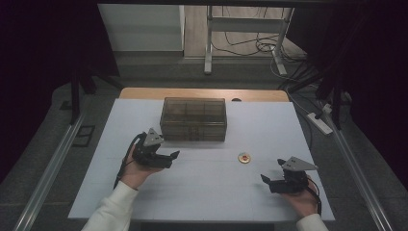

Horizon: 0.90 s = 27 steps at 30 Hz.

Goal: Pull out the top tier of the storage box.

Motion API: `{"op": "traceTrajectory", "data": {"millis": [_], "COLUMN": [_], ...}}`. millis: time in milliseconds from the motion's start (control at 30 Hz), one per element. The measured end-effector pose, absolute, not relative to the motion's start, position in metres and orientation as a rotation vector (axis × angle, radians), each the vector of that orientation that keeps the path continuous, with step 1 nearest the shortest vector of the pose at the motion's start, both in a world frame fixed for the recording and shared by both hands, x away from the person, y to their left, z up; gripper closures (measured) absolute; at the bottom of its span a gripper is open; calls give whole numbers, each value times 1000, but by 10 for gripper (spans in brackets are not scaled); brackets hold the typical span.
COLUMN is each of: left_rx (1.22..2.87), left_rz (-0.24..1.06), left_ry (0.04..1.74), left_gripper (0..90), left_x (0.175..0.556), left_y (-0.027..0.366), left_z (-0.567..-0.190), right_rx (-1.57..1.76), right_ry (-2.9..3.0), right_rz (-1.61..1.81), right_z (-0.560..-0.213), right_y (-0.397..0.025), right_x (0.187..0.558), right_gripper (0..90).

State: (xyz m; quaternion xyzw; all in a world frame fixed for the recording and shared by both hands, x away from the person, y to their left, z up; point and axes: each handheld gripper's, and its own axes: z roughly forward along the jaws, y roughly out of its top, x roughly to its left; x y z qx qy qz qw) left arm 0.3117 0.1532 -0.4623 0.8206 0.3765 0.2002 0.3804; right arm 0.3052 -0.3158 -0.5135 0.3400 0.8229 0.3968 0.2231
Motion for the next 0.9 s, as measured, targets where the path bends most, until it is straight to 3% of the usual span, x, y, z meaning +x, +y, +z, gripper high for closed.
{"op": "traceTrajectory", "data": {"millis": [900], "left_rx": [2075], "left_rz": [461], "left_ry": [1081], "left_gripper": [131], "left_x": [324], "left_y": [180], "left_z": [-475], "right_rx": [927], "right_ry": [2278], "right_rz": [1186], "right_z": [-508], "right_y": [-298], "right_x": [317], "right_gripper": [132]}}
